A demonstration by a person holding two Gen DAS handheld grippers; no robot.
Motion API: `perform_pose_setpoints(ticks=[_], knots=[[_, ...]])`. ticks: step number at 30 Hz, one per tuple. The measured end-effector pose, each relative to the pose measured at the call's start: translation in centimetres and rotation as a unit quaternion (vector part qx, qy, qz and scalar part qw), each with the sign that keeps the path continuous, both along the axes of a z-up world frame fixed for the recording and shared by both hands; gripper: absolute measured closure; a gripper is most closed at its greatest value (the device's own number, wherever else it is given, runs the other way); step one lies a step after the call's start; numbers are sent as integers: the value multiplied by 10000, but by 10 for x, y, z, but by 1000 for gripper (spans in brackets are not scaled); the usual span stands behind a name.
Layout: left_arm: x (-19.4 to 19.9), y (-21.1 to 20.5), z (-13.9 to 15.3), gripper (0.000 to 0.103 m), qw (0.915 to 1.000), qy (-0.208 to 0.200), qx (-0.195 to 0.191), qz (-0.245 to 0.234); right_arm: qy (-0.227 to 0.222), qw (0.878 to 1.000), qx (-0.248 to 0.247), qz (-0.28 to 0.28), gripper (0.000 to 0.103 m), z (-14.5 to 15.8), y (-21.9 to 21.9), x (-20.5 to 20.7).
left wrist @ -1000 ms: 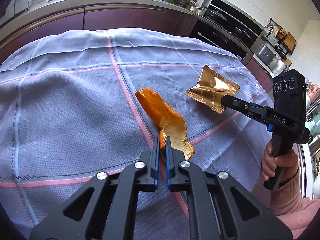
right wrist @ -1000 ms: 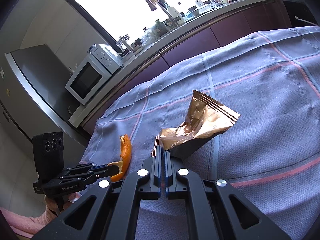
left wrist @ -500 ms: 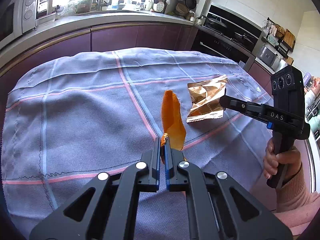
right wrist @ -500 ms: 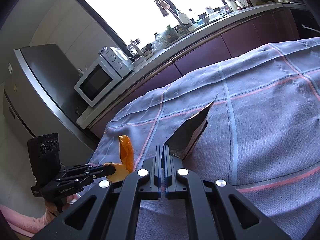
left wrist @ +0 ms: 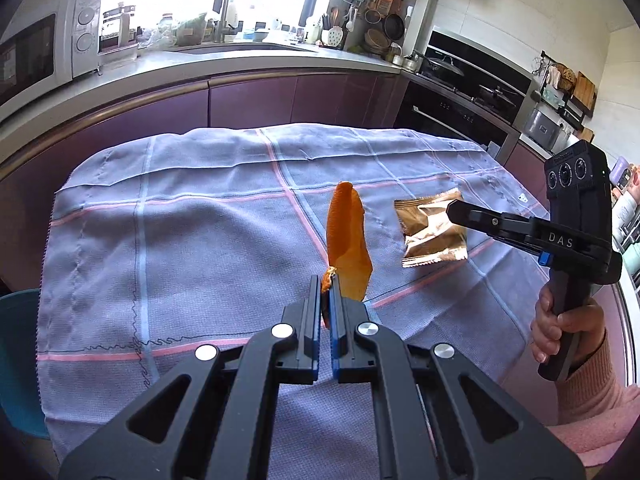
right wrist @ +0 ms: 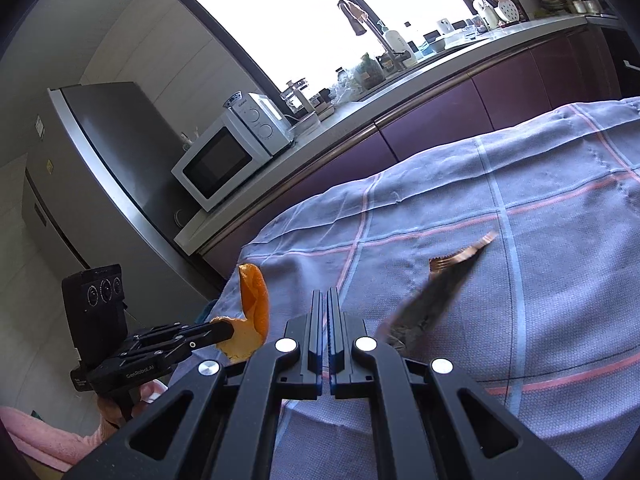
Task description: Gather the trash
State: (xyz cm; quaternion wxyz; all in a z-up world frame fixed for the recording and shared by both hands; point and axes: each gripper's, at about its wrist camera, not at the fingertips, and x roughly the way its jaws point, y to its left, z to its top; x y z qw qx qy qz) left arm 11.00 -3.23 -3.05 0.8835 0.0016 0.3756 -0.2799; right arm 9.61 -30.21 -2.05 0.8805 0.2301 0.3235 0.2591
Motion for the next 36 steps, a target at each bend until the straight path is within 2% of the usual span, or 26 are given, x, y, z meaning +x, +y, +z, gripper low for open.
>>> perform_pose_setpoints(ticks=[3,7,8,9,10,13,16,18,19,23,25,27,30,36], knots=[[-3,10,3,99,10000,-32,-28,55,-48,10000,-48,42,102,3,6,0],[-4,16,3,99,9999,-28,-41,100,78,9986,-212,-476,97,-1,-9,1],[-5,18,2,99,9999,-19,-43,107,165,9973,-229,-671,89,-5,-17,1],[-5,18,2,99,9999,1,-53,111,241,9956,-259,-862,70,-8,-24,0],[-4,19,2,99,9999,26,-65,108,303,9935,-324,-1044,65,-12,-32,-2],[-4,21,-1,99,9999,61,-72,101,565,9890,-305,-1332,64,-23,-50,-8],[-2,21,-4,99,9999,93,-84,92,693,9878,-290,-1365,62,-30,-54,-15],[-1,21,-6,99,9998,125,-100,79,812,9879,-208,-1306,52,-35,-54,-17],[0,20,-7,99,9998,131,-92,75,864,9878,-181,-1281,52,-37,-52,-17],[1,20,-9,99,9998,159,-79,68,1012,9877,-84,-1186,53,-47,-48,-11],[1,22,-9,99,9998,168,-90,83,1022,9882,-115,-1138,63,-48,-44,-7],[1,25,-10,99,9997,182,-108,124,1041,9891,-39,-1043,85,-51,-41,-2],[0,32,-11,99,9995,199,-144,177,1016,9901,-27,-963,98,-52,-36,3],[0,45,-10,99,9993,182,-167,280,759,9947,4,-698,102,-39,-17,7]])
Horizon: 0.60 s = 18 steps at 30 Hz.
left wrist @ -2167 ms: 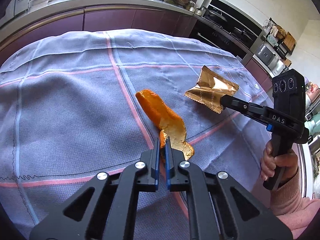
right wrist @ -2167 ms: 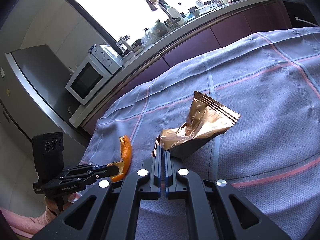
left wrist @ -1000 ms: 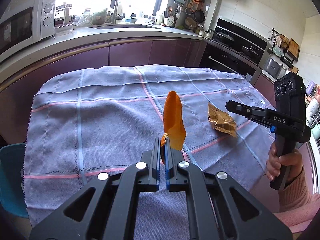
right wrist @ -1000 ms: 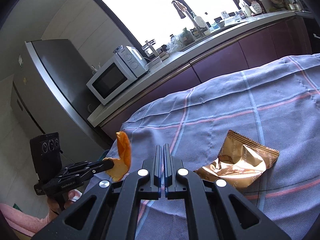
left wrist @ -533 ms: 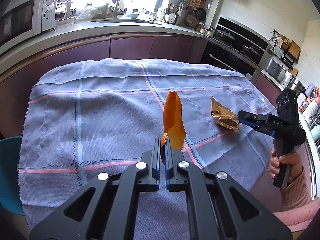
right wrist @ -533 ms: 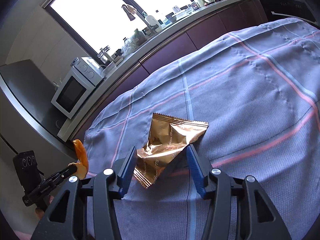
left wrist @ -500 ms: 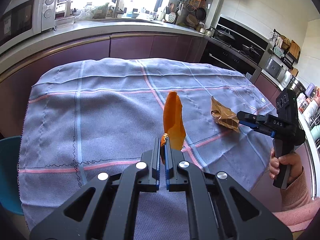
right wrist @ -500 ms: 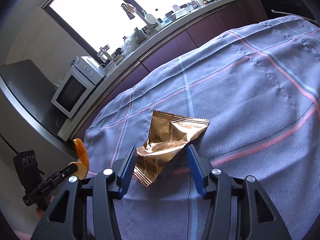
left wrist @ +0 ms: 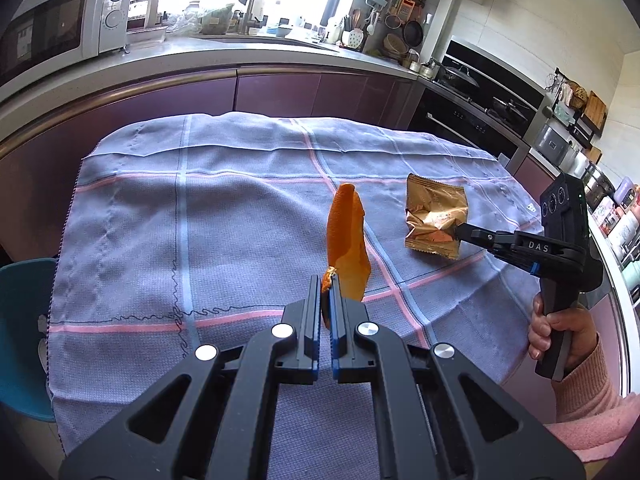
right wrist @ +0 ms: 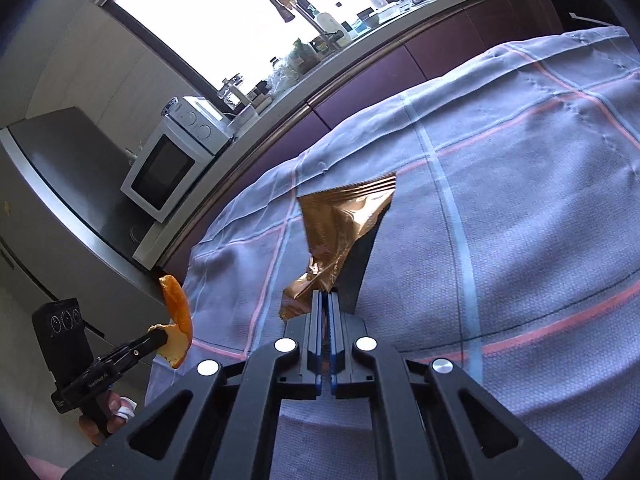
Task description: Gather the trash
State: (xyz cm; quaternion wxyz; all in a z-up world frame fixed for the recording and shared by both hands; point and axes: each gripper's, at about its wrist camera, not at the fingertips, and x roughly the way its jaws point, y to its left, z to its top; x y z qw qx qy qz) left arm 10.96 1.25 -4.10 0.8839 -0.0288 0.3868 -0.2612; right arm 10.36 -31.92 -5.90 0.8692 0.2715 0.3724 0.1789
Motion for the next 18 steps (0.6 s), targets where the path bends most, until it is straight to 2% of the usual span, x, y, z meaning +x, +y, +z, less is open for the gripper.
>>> perform_pose_setpoints(ticks=[11,14,18], knots=[[-5,30,10,99,9995,-148,-19,280,-474,9970,124,593,102,32,38,5],[-8,40,12,99,9992,-178,-25,367,-492,9961,125,722,102,36,47,7],[-11,50,12,99,9987,-175,-54,466,-338,9972,-169,644,101,33,53,12]])
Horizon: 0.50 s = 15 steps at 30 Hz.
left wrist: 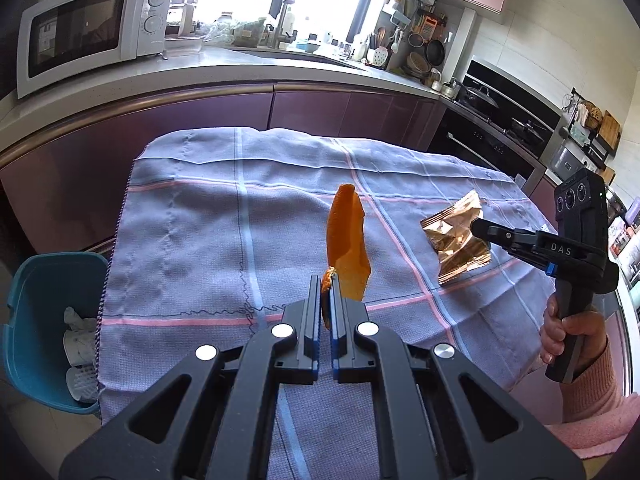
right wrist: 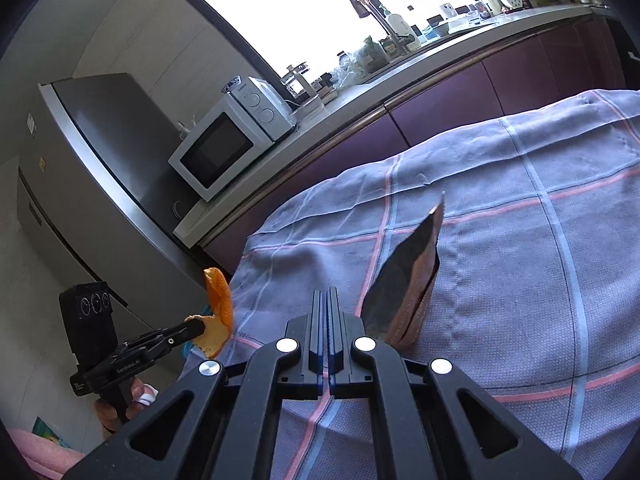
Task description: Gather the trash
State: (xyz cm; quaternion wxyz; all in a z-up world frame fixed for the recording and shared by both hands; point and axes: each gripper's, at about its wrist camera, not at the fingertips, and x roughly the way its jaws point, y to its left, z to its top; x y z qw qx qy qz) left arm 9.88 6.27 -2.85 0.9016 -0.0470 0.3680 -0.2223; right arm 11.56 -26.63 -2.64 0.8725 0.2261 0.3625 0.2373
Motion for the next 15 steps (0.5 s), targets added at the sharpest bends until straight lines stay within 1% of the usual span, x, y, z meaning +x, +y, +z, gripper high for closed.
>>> perform_pose_setpoints(ticks=[2,4,5,6,7,8,9,10,12,15], knots=[[-2,3,0,99,10000,20,-25,14,107,9999,-83,-104,98,-6,-3,1],[-2,4,-2,99,10000,30,-13,16,170,9996,-84,-191,98,-11,-8,-1],[-2,4,-3,99,10000,42,-14,8,193,9993,-148,-281,95,-12,-11,-2],[-2,4,-3,99,10000,51,-16,6,187,9989,-196,-394,90,-13,-16,-5],[-2,4,-3,99,10000,56,-20,2,173,9982,-228,-527,79,-13,-21,-7],[-2,4,-3,99,10000,57,-33,-5,164,9972,-301,-663,64,-13,-26,-11],[-2,4,-3,99,10000,57,-48,-14,146,9955,-433,-828,58,-13,-32,-14],[-1,3,-3,99,10000,60,-62,-28,154,9937,-531,-973,57,-14,-37,-17],[-1,0,-4,99,9999,68,-76,-68,269,9907,-626,-1175,48,-18,-47,-21],[1,-4,-7,99,9998,96,-88,-138,512,9897,-664,-1161,46,-28,-51,-23]])
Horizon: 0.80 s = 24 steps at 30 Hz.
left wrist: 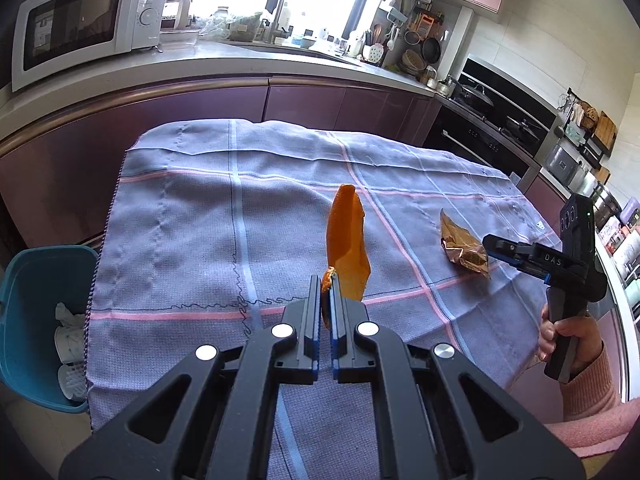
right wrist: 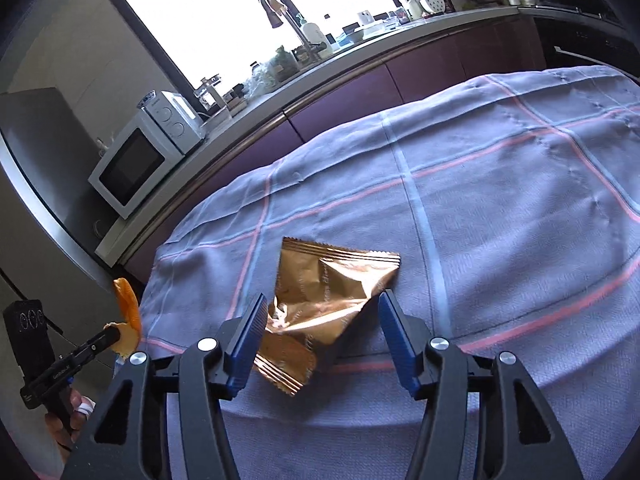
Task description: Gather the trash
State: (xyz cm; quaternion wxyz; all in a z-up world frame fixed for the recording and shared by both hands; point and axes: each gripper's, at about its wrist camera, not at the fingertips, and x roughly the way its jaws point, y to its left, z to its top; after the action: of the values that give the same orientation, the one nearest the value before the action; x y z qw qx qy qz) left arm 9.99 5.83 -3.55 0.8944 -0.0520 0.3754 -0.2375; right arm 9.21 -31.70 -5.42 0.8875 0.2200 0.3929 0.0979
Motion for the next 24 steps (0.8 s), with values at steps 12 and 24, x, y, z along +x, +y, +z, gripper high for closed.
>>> perform_pose_setpoints(ticks=[12,24], knots=[[1,-6,-6,99,10000,70,22,-40,134,9984,-369,411,83,-6,35,24],[-3,7,-4,99,9999,37,55,102,-281,9946,153,985,97,13,53,24]])
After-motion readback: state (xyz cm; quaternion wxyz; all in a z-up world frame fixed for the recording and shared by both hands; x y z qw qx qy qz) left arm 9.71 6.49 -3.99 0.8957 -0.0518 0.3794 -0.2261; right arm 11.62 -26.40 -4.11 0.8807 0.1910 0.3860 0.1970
